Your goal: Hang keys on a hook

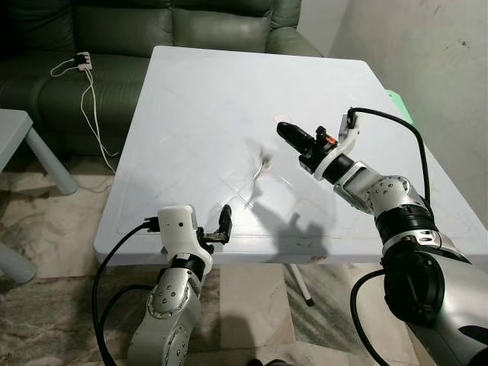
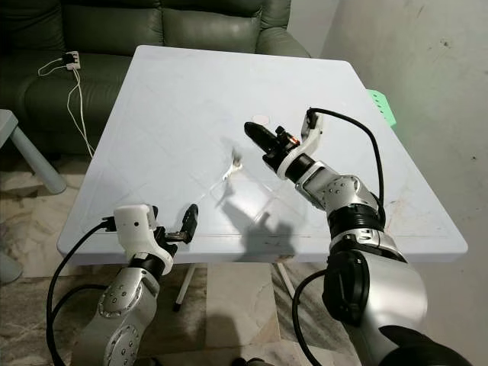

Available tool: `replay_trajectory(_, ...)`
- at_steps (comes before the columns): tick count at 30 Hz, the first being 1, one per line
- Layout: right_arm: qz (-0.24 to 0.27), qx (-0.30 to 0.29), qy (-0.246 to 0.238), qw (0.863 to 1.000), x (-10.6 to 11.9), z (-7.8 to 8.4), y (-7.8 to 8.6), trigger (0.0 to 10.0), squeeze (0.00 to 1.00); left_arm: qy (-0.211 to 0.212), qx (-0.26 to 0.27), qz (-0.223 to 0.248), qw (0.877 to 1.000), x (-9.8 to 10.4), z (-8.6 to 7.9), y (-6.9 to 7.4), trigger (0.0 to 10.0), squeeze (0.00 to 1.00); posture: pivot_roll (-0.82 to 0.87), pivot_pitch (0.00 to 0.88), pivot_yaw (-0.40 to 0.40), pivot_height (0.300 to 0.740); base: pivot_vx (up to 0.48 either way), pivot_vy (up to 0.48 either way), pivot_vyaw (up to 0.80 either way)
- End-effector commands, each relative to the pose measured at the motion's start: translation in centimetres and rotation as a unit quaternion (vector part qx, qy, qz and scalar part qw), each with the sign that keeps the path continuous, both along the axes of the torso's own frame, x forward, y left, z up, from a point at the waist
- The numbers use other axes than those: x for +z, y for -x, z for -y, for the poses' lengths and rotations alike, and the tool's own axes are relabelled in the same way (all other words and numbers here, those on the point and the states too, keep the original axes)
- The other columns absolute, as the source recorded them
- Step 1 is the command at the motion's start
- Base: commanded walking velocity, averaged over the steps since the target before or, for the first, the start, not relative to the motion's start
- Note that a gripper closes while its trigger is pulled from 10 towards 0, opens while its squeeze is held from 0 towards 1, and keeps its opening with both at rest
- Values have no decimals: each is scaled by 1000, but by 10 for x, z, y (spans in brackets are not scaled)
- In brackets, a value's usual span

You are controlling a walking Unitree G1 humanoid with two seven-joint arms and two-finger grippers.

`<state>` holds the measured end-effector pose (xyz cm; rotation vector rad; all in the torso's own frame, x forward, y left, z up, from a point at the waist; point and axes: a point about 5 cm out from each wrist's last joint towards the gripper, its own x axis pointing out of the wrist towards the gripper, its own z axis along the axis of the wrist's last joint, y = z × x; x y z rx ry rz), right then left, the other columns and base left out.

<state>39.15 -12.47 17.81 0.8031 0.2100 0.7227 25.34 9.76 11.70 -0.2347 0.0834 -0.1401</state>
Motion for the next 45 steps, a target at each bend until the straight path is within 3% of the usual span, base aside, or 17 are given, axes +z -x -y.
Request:
replay_trajectory(1,-1,6,38,999,-10,-2,3,10000,0,36,-10,4,999,6,18,1,10000,0,82,120,-171,740,0,0,0)
replay_trajectory(3,-9,8,22,1000,-9,-3,3,10000,0,36,-10,4,999,6,18,1,10000,0,82,120,-171,740,0,0,0)
replay_trajectory(10,11,22,48,999,-10,-6,5,10000,0,37,-11,4,999,7,18,1,10000,0,85,115,-173,740,0,0,0)
replay_trajectory(11,9,23,47,999,-10,-7,5,10000,114,36,-11,4,999,7,19,1,10000,0,86,113,-173,740,0,0,0)
replay_trajectory(12,12,24,48,998,-10,-8,5,10000,1000,36,-11,4,999,7,18,1,10000,0,86,113,-173,740,0,0,0)
replay_trajectory(14,38,33,58,997,-9,-8,6,10000,1000,37,-10,5,999,7,18,1,10000,0,88,111,-175,740,0,0,0)
replay_trajectory(22,61,29,138,988,-17,-11,7,10000,1000,37,-12,6,999,7,19,2,10000,0,88,107,-176,740,0,0,0)
replay_trajectory(29,121,31,256,959,-27,-16,9,10000,1000,37,-13,8,999,8,20,2,10000,0,89,108,-175,740,0,0,0)
replay_trajectory(38,139,26,294,945,-34,-24,10,10000,1000,37,-12,11,999,9,19,1,10000,0,90,112,-174,740,0,0,0)
replay_trajectory(41,143,22,324,935,-37,-29,10,10000,1000,37,-12,11,999,10,19,1,10000,0,90,112,-174,740,0,0,0)
replay_trajectory(42,143,20,327,934,-38,-29,10,10000,965,37,-12,11,999,10,19,1,10000,0,90,112,-174,740,0,0,0)
replay_trajectory(43,141,25,322,936,-38,-30,11,10000,835,37,-13,11,999,10,19,0,10000,0,90,116,-167,740,0,0,0)
replay_trajectory(44,145,26,324,934,-38,-31,11,10000,392,37,-13,12,999,11,19,0,10000,0,90,117,-168,740,0,0,0)
replay_trajectory(45,147,22,337,930,-39,-32,11,10000,78,37,-14,12,999,11,19,0,10000,0,90,117,-168,740,0,0,0)
